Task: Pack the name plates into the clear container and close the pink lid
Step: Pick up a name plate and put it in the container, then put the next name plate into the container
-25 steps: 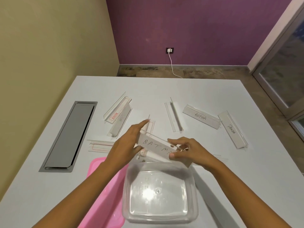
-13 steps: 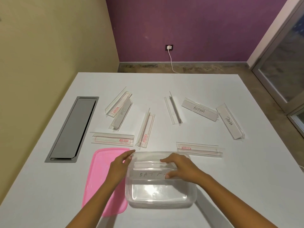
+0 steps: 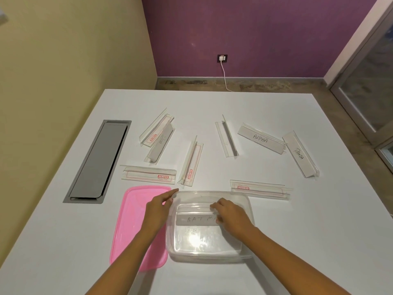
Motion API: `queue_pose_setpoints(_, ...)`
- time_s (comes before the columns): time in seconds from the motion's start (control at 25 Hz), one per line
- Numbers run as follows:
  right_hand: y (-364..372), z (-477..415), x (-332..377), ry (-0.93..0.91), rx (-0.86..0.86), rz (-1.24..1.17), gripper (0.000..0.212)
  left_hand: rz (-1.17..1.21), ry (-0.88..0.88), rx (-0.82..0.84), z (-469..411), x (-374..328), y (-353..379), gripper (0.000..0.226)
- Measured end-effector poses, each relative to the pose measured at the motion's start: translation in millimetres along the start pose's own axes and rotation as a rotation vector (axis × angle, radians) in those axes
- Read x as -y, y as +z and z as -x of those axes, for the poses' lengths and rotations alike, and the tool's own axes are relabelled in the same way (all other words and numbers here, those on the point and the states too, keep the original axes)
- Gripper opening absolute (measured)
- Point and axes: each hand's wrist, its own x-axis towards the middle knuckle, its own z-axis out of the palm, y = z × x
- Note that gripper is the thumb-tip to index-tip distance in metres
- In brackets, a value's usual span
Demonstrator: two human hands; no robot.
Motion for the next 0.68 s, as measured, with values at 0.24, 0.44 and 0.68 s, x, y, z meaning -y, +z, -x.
queue_pose_setpoints(0.24,-0.8,7.5,10.2,-0.012,-0.186,0.055,0.026,-0.011,0.005,-0.006,2.8,-2.6,1.1,0.032)
queue_pose_setpoints(0.44,-50.7,18.3,2.7,-0.029,-0.678,-0.03,0.02,0.041,-0.015,0.014,-2.4,4.1,-1.5,0.032)
queue_pose_setpoints(0.68,-44.0,-0.5,-88.0,0.414,-0.438,-0.028,0.035,0.009,-0.017,-0.004,-0.9,3.0,1.5,0.033)
